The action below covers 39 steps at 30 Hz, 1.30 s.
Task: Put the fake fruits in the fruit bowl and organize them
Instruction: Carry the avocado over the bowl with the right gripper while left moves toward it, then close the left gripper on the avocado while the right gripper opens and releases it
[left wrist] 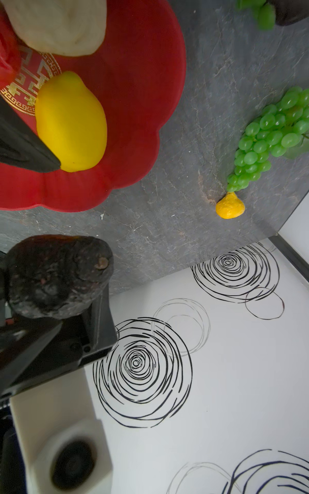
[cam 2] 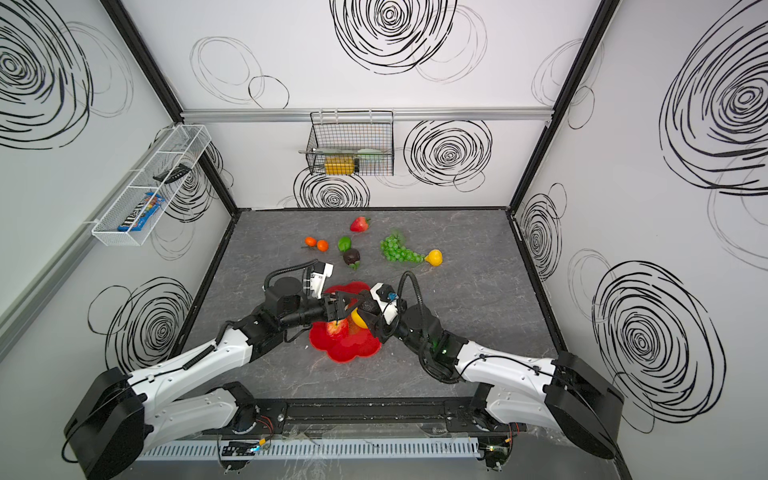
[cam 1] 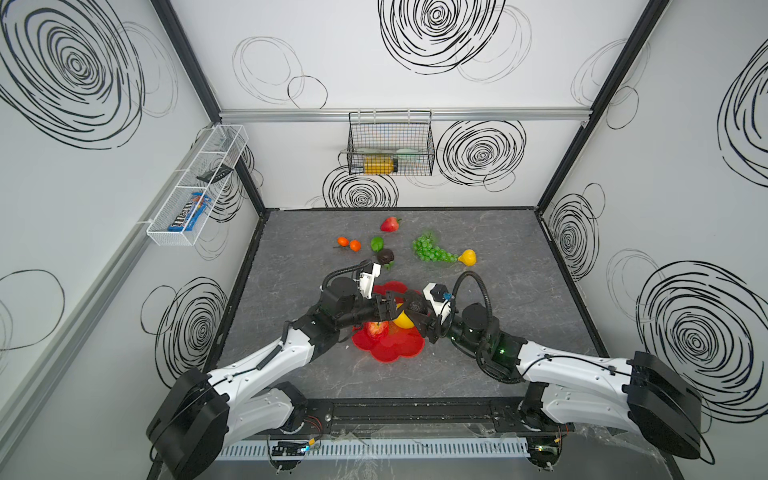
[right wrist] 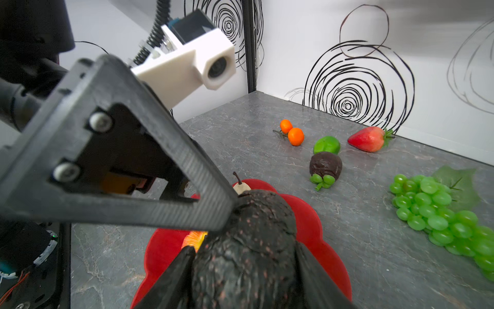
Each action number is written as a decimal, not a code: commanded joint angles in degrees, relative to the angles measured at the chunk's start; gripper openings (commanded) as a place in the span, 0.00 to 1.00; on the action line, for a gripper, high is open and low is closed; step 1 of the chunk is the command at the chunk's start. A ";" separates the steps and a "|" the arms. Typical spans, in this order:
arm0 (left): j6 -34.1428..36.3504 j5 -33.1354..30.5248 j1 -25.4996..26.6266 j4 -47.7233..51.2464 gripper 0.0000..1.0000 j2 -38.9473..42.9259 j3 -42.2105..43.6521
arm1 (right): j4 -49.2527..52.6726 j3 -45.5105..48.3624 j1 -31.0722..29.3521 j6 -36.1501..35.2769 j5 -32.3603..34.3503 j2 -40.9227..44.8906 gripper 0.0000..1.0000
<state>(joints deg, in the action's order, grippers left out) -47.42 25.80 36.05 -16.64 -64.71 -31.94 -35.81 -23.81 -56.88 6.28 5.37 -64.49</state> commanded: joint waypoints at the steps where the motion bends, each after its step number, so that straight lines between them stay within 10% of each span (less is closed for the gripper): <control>1: -0.28 2.20 1.19 -3.18 0.88 -1.37 -2.46 | -4.17 0.41 -0.94 -1.55 2.35 -0.18 0.57; 24: -0.41 3.21 2.55 -6.87 0.51 -3.26 -2.51 | -2.80 -0.62 -2.27 -1.44 4.97 -1.28 0.64; 31: 5.11 -4.45 0.17 1.47 0.49 0.51 -3.62 | 7.42 -3.90 -2.18 1.37 14.06 3.30 0.90; 39: 14.77 -18.95 0.07 8.58 0.48 -1.68 -7.43 | 7.69 1.47 -1.18 1.33 18.44 14.00 0.99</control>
<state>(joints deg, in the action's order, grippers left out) -37.80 14.35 35.53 -9.34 -64.97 -36.88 -27.53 -24.99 -58.59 7.03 19.49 -52.97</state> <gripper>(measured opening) 0.497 0.992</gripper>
